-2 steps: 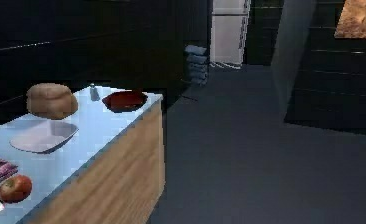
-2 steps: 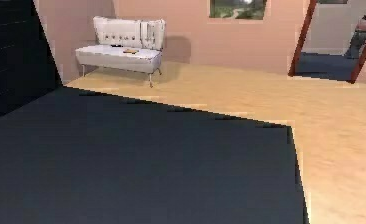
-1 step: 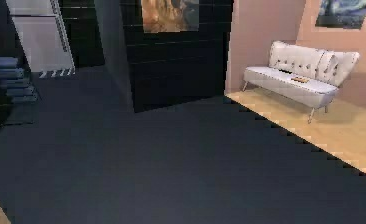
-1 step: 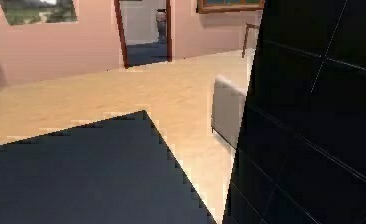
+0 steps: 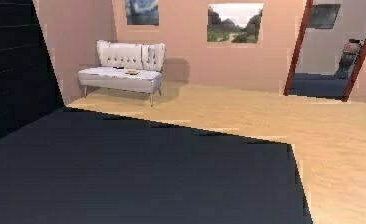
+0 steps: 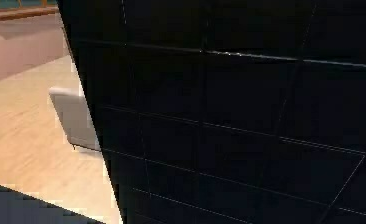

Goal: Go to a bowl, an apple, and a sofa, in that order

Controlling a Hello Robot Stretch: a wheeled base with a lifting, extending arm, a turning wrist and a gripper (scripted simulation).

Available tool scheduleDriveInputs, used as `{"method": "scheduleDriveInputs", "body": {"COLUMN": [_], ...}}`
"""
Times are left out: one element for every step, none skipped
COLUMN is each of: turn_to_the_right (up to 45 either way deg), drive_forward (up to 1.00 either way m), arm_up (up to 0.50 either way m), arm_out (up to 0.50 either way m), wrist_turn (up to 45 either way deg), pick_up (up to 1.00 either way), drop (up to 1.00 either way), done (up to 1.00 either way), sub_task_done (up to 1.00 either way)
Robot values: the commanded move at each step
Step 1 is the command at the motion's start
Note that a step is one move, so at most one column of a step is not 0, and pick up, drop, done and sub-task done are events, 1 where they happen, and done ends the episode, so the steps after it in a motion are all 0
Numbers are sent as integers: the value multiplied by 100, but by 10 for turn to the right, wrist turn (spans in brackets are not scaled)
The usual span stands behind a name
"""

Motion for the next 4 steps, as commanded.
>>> {"method": "scheduleDriveInputs", "body": {"turn_to_the_right": [180, 0, 450, 120], "drive_forward": [0, 75, 0, 0], "arm_up": [0, 0, 0, 0], "arm_out": [0, 0, 0, 0], "wrist_turn": [0, 0, 0, 0], "pick_up": [0, 0, 0, 0], "drop": [0, 0, 0, 0], "done": [0, 0, 0, 0], "sub_task_done": [0, 0, 0, 0]}}
